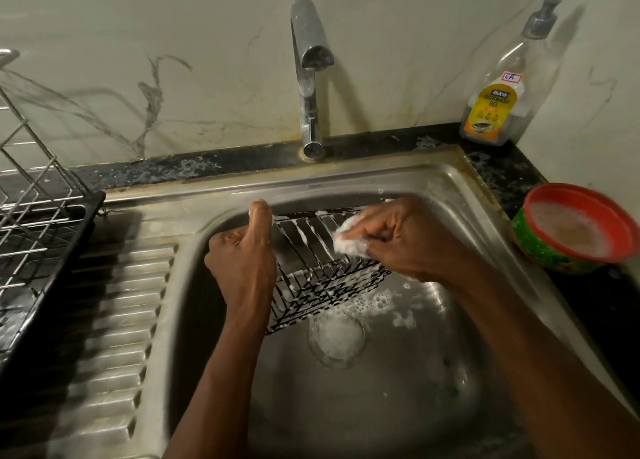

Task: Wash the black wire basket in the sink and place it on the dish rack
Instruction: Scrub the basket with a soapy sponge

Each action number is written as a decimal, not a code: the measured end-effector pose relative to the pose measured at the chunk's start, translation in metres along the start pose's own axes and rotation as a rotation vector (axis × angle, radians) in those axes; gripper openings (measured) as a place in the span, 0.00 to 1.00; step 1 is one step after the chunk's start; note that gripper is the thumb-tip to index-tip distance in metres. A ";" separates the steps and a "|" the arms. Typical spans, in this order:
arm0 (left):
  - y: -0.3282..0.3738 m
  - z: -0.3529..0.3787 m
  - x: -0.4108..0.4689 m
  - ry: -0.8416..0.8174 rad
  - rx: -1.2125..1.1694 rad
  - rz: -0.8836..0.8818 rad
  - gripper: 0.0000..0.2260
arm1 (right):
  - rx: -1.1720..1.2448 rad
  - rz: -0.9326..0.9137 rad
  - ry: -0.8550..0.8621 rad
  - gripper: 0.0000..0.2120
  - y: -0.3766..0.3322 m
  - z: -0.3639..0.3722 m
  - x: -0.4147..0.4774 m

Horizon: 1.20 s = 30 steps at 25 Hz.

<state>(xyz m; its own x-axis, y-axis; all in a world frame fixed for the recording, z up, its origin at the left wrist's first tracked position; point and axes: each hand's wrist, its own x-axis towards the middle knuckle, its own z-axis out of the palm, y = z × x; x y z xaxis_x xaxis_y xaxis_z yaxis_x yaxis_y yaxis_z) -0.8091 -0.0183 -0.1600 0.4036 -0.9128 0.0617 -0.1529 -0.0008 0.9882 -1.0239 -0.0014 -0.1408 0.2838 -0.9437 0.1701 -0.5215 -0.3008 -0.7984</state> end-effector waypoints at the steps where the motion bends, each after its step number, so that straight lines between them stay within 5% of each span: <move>1: 0.001 -0.001 -0.001 -0.006 -0.004 -0.001 0.27 | 0.042 0.015 -0.058 0.07 -0.001 -0.006 -0.006; 8: 0.007 0.001 -0.009 -0.012 -0.003 0.045 0.26 | -0.122 -0.039 0.307 0.13 0.002 0.027 0.018; 13: 0.006 0.000 -0.007 -0.002 -0.002 0.031 0.26 | 0.050 0.087 -0.064 0.06 0.014 -0.014 -0.011; 19: 0.005 0.002 -0.008 0.012 0.021 0.019 0.27 | -0.038 0.001 0.254 0.08 0.018 0.015 0.018; 24: 0.003 0.001 -0.007 0.002 -0.009 0.012 0.26 | 0.077 0.087 -0.056 0.07 0.023 -0.022 -0.014; 30: 0.002 0.003 -0.007 0.014 0.017 0.024 0.26 | -0.047 0.044 0.345 0.09 0.033 0.010 0.016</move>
<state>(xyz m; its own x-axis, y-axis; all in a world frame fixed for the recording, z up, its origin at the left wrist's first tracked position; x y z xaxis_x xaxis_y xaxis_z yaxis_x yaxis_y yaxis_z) -0.8152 -0.0136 -0.1588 0.4119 -0.9070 0.0873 -0.1779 0.0139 0.9839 -1.0283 -0.0254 -0.1701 -0.0240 -0.9444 0.3280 -0.5662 -0.2576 -0.7830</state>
